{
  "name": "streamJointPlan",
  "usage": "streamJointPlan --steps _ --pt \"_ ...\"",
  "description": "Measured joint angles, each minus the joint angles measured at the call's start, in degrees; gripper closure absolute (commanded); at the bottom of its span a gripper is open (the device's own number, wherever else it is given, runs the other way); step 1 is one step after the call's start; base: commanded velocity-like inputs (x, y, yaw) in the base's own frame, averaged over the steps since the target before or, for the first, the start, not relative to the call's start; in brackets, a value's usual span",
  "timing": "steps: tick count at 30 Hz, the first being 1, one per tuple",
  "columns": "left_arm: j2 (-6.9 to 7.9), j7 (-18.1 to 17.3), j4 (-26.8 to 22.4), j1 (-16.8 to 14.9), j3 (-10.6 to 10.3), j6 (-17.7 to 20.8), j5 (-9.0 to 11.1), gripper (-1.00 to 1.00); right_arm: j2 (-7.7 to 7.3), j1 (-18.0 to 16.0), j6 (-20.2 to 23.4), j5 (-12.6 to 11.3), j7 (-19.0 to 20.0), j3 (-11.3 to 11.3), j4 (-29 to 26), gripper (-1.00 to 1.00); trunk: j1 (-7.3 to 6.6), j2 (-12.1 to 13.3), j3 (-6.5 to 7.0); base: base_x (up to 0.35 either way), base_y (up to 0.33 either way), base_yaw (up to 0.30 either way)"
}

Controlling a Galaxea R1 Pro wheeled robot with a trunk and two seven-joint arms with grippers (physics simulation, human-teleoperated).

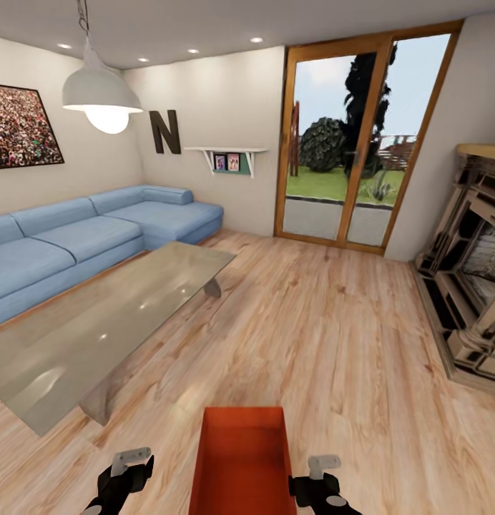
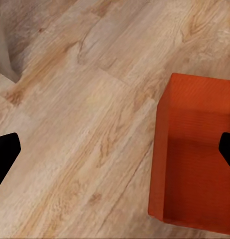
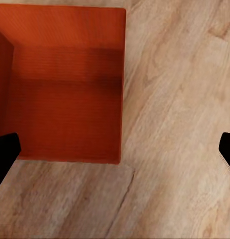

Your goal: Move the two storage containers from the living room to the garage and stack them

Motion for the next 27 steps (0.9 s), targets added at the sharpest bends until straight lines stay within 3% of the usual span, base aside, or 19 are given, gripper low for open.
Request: streamJointPlan --steps 8,27 --pt "0.00 0.0 0.0 0.0 0.0 0.0 0.0 -1.00 0.02 0.0 0.0 0.0 0.0 0.0 0.0 -1.00 0.01 0.0 0.00 0.291 0.000 0.000" --pt "0.00 0.0 0.0 0.0 0.0 0.0 0.0 -1.00 0.03 0.0 0.0 0.0 0.0 0.0 0.0 -1.00 0.04 0.0 0.00 0.016 0.000 0.000"
